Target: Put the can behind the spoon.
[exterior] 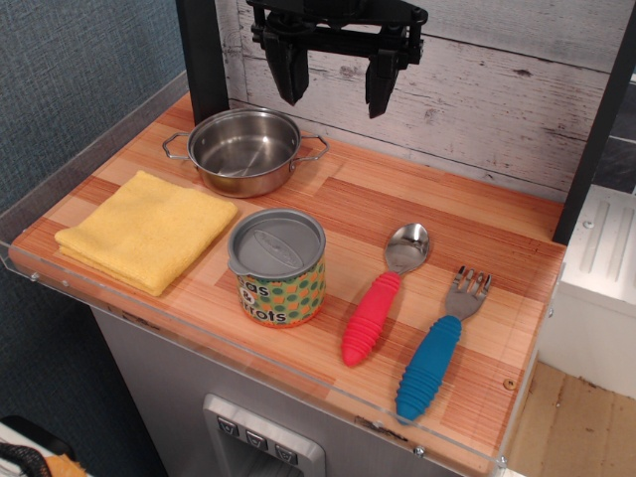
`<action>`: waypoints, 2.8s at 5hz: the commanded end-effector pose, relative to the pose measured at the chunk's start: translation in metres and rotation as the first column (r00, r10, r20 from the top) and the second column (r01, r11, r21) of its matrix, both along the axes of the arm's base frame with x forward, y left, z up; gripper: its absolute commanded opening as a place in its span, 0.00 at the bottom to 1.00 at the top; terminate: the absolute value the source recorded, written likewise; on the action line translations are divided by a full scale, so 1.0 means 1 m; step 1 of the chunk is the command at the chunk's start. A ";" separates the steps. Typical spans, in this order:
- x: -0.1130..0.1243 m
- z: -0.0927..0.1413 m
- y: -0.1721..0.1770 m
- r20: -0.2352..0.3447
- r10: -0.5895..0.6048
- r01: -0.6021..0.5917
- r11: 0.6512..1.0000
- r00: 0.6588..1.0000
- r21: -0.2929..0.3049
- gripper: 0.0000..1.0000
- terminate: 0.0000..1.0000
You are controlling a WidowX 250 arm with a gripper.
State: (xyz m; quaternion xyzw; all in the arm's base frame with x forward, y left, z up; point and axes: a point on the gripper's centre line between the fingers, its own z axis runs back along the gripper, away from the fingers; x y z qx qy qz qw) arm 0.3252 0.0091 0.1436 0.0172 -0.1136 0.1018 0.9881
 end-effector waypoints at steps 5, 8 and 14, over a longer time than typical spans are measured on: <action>-0.084 -0.034 0.017 -0.390 -0.199 0.245 0.967 0.899 0.073 1.00 0.00; -0.111 -0.065 0.032 -0.460 -0.250 0.330 0.939 0.852 0.100 1.00 0.00; -0.047 -0.080 0.040 -0.228 -0.490 0.516 0.854 0.841 0.068 1.00 0.00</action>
